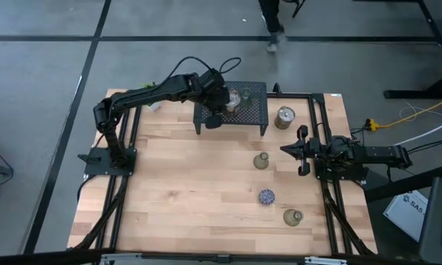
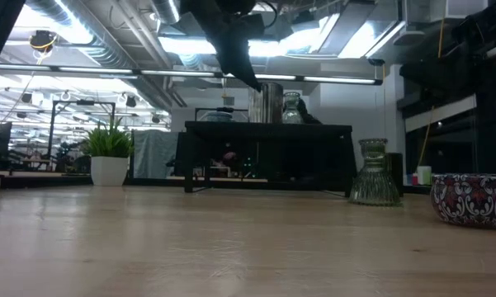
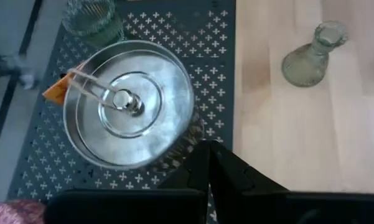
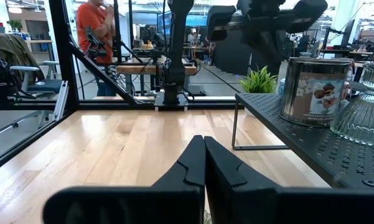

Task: Pick & Place candle stick holders
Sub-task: Adjust the green candle holder on the shelf

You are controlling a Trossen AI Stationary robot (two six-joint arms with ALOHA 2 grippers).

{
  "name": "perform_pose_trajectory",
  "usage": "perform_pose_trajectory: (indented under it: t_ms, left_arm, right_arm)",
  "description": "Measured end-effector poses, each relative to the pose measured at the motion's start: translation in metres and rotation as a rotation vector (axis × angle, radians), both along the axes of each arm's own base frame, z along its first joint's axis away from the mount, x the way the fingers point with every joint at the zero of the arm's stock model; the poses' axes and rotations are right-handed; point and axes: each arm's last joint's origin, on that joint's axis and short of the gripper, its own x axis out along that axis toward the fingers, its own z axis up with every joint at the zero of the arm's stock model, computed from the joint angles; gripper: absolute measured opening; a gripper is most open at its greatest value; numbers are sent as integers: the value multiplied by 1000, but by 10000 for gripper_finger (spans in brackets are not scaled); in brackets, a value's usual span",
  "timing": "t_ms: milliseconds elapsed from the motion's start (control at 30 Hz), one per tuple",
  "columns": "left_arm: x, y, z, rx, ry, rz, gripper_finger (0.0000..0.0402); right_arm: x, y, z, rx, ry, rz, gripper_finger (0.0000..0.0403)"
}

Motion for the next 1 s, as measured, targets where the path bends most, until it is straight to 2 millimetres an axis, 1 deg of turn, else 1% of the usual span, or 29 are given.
perform_pose_trajectory:
  t_ms: [200,400,633,700,800,867,1000]
  left_arm:
    - [-10,-17,8,-69,28,-66,2]
    - [-21,-41,17,-88,84,-118,2]
    - [-23,-69,13,-125,178,-193,2]
    - [-23,-74,13,-152,191,-220,2]
    - [-25,-77,14,-184,167,-241,2]
    - [-30,-79,12,-176,128,-250,2]
    - [-44,-85,-10,-189,69,-242,2]
  right_arm:
    - [0,0,0,0,0,0,0]
    - [0,0,0,0,0,0,0]
    - [0,0,0,0,0,0,0]
    - [0,0,0,0,0,0,0]
    - [0,0,0,0,0,0,0]
    - [0,0,0,0,0,0,0]
    - [0,0,0,0,0,0,0]
